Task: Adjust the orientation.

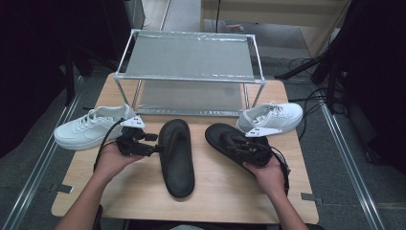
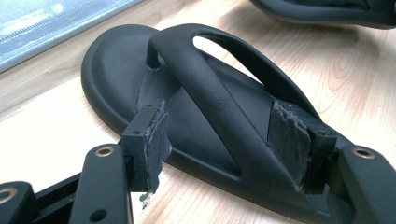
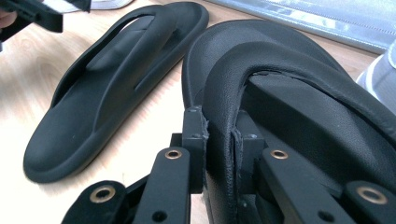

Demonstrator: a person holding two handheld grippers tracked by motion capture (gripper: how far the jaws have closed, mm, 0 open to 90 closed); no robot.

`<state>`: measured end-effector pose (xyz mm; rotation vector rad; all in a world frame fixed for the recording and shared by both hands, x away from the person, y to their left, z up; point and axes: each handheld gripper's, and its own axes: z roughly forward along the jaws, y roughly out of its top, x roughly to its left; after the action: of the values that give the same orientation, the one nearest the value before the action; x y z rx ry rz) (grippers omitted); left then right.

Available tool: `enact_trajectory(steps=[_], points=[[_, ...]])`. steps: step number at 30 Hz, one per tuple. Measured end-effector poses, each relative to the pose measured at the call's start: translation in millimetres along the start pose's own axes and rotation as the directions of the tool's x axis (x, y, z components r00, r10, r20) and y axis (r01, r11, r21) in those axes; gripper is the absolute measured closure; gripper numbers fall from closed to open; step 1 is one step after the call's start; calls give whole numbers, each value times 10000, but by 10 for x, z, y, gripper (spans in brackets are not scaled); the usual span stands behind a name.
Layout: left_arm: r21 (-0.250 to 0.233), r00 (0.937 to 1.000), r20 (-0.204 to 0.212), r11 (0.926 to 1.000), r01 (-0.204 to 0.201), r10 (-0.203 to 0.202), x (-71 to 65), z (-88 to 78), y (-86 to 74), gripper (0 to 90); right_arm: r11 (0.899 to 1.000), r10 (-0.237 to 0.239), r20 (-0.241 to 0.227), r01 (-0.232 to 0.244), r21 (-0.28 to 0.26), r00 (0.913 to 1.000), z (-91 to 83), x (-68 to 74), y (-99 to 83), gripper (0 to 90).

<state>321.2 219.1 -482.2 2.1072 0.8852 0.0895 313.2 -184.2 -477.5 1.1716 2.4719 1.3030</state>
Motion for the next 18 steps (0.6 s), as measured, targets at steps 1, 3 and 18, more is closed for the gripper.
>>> enact_trajectory(steps=[1,3,18], points=[[7,10000,-25,10000,-4,4,-3,-3,-4,384,10000,-16,30,16,16,10000,21,9,12,804],[-44,10000,-23,10000,36,-36,-10,-7,-15,384,10000,-4,3,4,9,10000,66,23,33,804],[-33,9999,-136,10000,16,-17,-41,-47,-88,384,9987,308,328,-321,389,9990,384,118,159,803]])
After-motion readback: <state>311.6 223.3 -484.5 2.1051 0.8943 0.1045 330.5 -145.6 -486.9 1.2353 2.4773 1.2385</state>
